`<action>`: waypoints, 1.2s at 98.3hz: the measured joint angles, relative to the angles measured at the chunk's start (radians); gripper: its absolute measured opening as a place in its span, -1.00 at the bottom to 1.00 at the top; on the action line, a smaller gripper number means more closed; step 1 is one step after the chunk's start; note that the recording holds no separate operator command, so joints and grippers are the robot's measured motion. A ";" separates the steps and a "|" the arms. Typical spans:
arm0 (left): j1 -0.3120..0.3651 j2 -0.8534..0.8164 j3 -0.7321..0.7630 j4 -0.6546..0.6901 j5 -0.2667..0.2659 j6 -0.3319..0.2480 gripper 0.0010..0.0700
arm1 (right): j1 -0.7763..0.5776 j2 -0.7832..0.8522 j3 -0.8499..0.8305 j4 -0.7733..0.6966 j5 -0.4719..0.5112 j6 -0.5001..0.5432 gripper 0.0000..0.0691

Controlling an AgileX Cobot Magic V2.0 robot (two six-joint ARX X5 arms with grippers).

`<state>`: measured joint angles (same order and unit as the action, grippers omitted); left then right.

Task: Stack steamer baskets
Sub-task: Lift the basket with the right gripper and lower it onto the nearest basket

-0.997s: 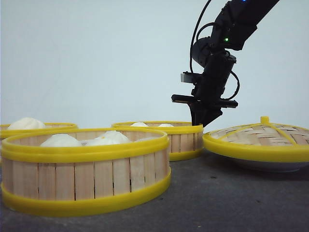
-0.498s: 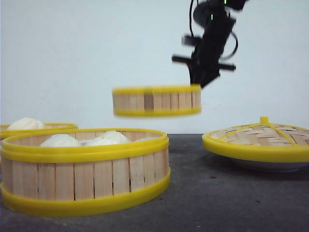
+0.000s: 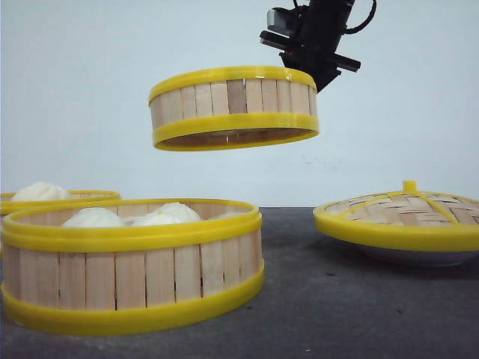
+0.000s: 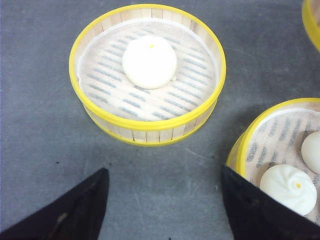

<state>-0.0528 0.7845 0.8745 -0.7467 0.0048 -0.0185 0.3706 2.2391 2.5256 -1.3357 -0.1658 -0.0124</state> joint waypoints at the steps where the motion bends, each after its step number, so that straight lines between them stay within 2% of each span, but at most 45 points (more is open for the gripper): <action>1: 0.000 0.000 0.000 0.000 0.000 0.000 0.21 | 0.001 0.000 0.000 -0.001 0.000 -0.001 -0.92; 40: 0.000 0.000 0.000 -0.007 0.000 0.000 0.21 | 0.032 -0.009 0.000 -0.015 0.001 -0.020 -0.92; 61: 0.000 0.000 0.000 -0.007 0.000 0.000 0.21 | 0.072 -0.128 -0.034 -0.016 0.001 -0.018 -0.92; 78: 0.000 0.000 0.000 -0.007 0.000 0.000 0.21 | 0.103 -0.298 -0.185 -0.016 0.006 -0.031 -0.92; 101: 0.000 0.000 0.000 -0.007 0.000 0.000 0.21 | 0.129 -0.459 -0.442 -0.016 0.103 -0.040 -0.92; 118: 0.000 0.000 0.000 -0.006 0.000 0.000 0.21 | 0.129 -0.575 -0.671 0.039 0.091 -0.042 -0.92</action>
<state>-0.0528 0.7845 0.8745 -0.7528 0.0048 -0.0185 0.4999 1.6638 1.8542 -1.2968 -0.0746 -0.0544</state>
